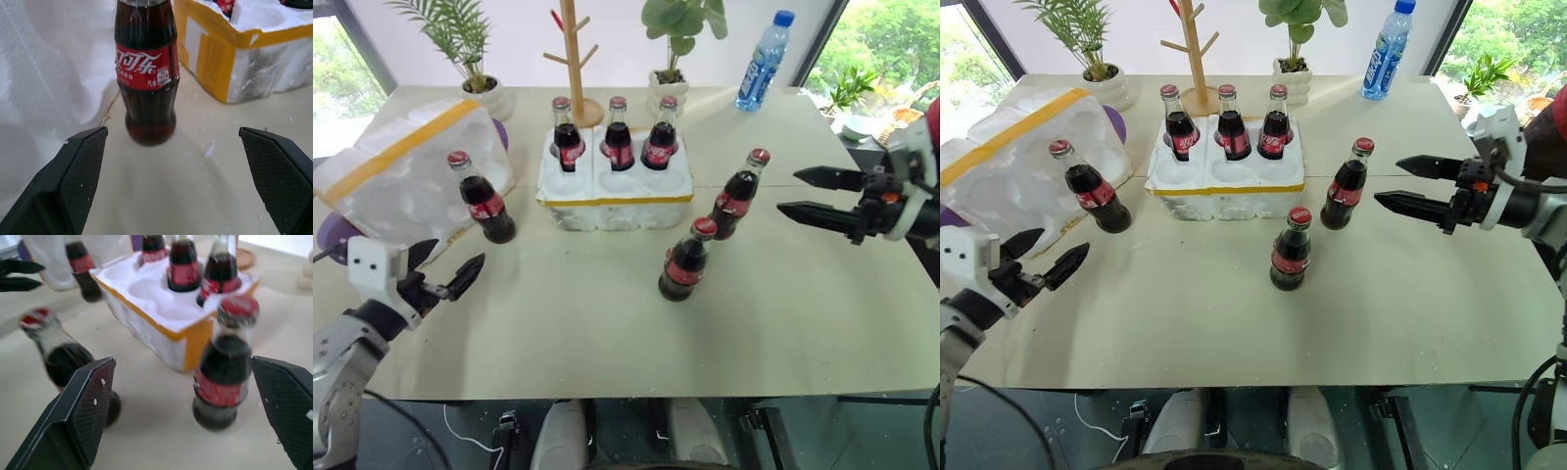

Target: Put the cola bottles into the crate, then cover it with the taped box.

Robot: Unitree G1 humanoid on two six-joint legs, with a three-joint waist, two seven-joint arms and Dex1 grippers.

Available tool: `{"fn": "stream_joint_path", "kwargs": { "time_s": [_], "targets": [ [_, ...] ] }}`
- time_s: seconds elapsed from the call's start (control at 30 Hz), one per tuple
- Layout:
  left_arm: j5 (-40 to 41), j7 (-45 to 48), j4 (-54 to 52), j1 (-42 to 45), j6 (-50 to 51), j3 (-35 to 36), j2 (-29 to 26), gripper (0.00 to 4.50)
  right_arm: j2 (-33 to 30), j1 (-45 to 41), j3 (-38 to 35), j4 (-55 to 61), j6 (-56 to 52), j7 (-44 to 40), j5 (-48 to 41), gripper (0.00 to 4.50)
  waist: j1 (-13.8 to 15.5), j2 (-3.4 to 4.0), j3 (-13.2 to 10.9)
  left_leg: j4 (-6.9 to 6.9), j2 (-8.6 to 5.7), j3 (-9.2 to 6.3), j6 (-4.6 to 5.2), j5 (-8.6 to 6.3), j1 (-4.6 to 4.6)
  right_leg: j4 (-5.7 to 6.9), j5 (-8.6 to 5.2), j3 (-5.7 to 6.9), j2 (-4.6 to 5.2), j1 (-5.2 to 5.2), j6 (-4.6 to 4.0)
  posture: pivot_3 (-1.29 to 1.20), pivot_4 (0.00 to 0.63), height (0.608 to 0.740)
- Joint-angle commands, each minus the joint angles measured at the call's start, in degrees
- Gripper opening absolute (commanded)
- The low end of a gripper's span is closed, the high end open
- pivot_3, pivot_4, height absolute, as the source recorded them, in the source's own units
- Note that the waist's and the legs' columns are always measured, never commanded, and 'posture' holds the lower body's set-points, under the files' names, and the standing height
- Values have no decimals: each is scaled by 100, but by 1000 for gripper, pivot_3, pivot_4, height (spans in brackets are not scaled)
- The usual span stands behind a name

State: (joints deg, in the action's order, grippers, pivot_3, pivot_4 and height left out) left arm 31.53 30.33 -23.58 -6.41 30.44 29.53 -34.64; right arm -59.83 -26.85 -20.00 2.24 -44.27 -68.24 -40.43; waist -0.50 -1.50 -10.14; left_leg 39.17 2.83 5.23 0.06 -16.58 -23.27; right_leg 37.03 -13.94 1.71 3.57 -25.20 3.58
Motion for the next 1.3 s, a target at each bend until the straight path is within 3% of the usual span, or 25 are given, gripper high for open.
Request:
{"fn": "stream_joint_path", "kwargs": {
  "time_s": [0.03,0.33,0.8,0.93,1.17,1.3],
  "targets": [
    [-210,-144,328,484,-179,-207,-43,4484,-371,83,-567,644,-544,-209,-681,4500,5,0,0,-1,1,-4,0,0,0,0,0,3,-2,0,0,0,150,740],
    [-821,-166,1417,1700,-692,-936,1,4484,-598,293,-1113,1528,-1285,-144,-1740,4500,-5,-3,2,1,-1,-3,0,0,2,0,1,4,0,5,1,0,150,740],
    [-1414,-176,3045,2899,-1387,-1588,339,4484,-365,436,-1013,1833,-1155,310,-2096,4500,113,-5,2,5,-5,-8,0,1,-1,5,4,9,-3,5,8,0,150,740],
    [-1387,-55,2987,2830,-1389,-1569,238,2795,-339,464,-996,1851,-1106,361,-2072,4500,119,-5,2,5,-4,-9,0,1,-1,5,5,9,-1,5,8,0,150,740],
    [-215,1156,1807,2499,-387,-1220,-526,2800,-310,580,-967,1894,-1057,420,-2050,4500,93,-12,-3,5,1,-9,0,1,-7,5,5,9,-2,-2,9,0,150,740],
    [910,1779,1361,2918,783,-1052,-1055,2800,-313,638,-948,1922,-1016,430,-2019,4500,131,-14,-4,6,0,-13,-2,2,-9,5,5,11,-1,-1,9,0,150,740]
  ]
}}
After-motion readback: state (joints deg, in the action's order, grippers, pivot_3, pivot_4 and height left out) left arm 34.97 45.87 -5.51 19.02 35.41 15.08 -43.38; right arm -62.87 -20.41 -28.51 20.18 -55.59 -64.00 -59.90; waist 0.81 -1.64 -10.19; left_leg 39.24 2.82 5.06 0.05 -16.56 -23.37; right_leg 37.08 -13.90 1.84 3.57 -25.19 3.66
